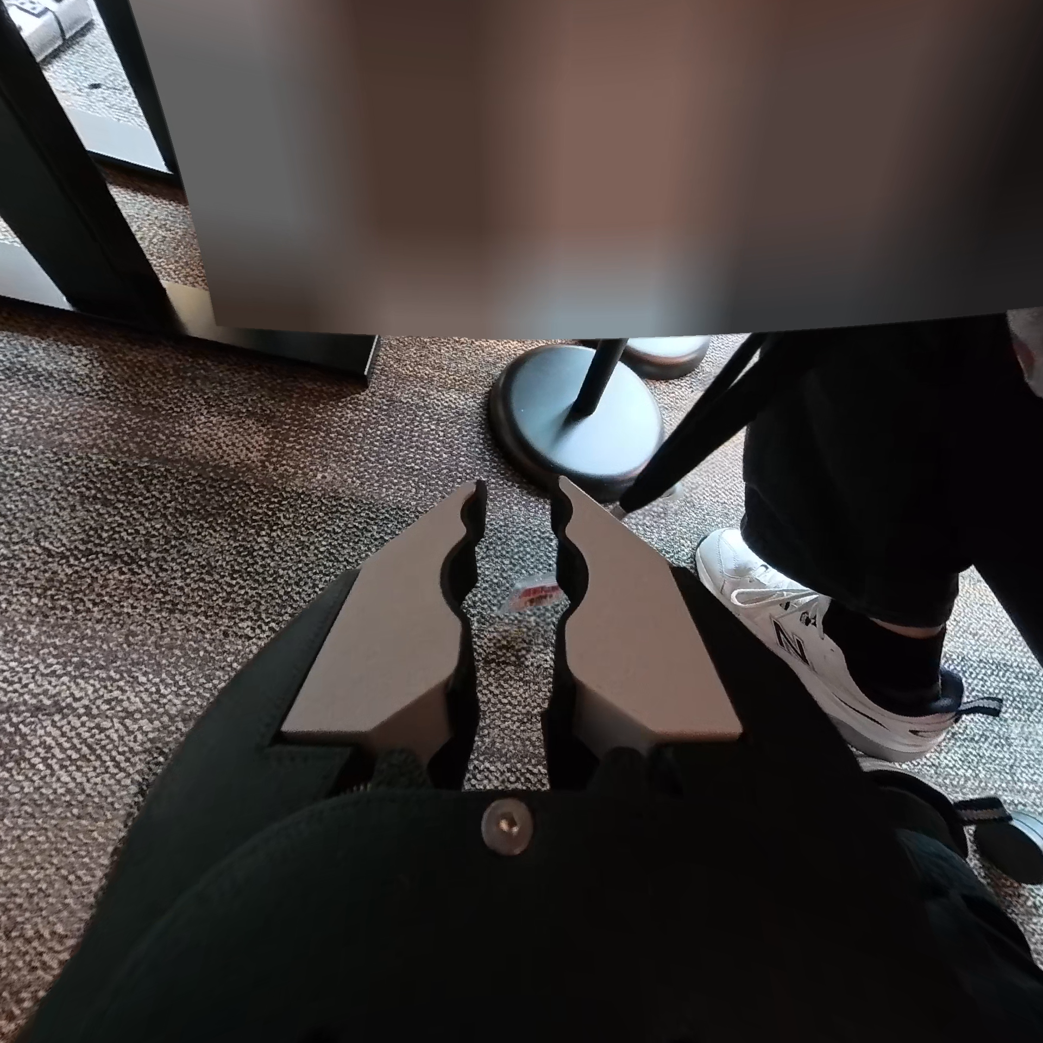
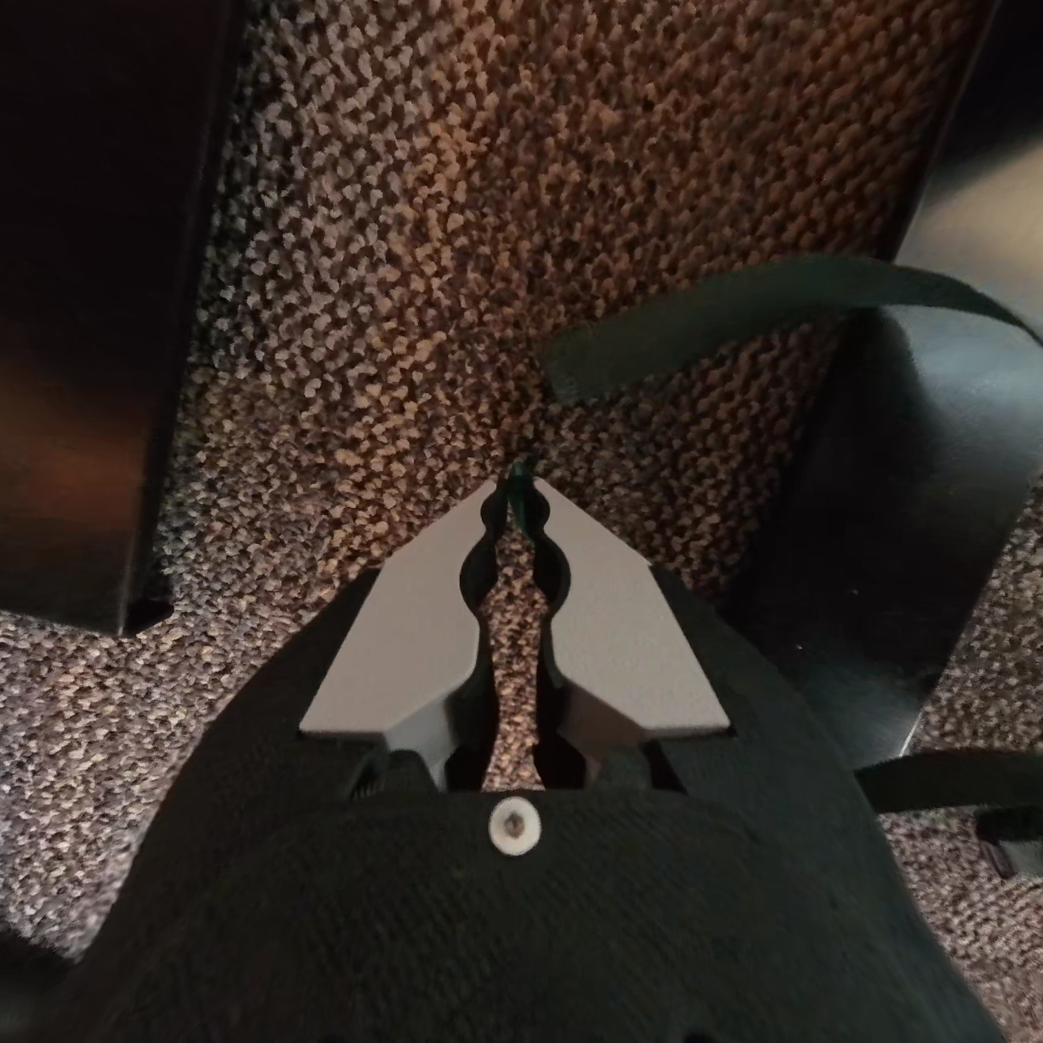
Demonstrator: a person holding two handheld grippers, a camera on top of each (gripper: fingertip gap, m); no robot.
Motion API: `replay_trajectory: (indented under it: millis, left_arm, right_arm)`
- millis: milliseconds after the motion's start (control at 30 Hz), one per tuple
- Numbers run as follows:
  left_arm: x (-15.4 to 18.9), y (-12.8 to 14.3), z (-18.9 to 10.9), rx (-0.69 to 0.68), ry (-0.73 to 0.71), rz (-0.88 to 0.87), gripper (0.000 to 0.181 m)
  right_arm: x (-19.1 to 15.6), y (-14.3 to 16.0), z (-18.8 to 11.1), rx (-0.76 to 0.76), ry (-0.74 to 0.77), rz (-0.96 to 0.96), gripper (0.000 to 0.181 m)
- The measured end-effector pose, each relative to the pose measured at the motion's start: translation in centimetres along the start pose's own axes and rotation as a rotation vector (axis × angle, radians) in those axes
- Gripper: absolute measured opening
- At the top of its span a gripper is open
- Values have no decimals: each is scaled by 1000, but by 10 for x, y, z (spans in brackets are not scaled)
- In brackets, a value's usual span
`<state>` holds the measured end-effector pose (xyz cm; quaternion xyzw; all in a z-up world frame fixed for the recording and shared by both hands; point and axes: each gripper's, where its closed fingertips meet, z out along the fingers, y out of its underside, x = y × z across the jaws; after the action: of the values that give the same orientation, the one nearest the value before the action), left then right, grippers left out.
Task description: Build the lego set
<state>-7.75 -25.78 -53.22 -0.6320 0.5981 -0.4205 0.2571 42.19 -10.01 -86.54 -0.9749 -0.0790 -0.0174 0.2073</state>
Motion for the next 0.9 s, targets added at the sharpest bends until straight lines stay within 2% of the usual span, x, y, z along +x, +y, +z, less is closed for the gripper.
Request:
replay_trajectory:
  millis: [533, 700, 900]
  left_arm:
    - [12, 0, 4, -26, 10, 55, 21]
    - [13, -1, 7, -25, 21, 58, 21]
    - [14, -11, 11, -8, 22, 58, 21]
  right_arm:
    - [-13, -15, -8, 65, 34, -49, 0]
    - [-24, -39, -18, 177, 131, -114, 0]
    - [-52, -55, -22, 233, 266, -236, 0]
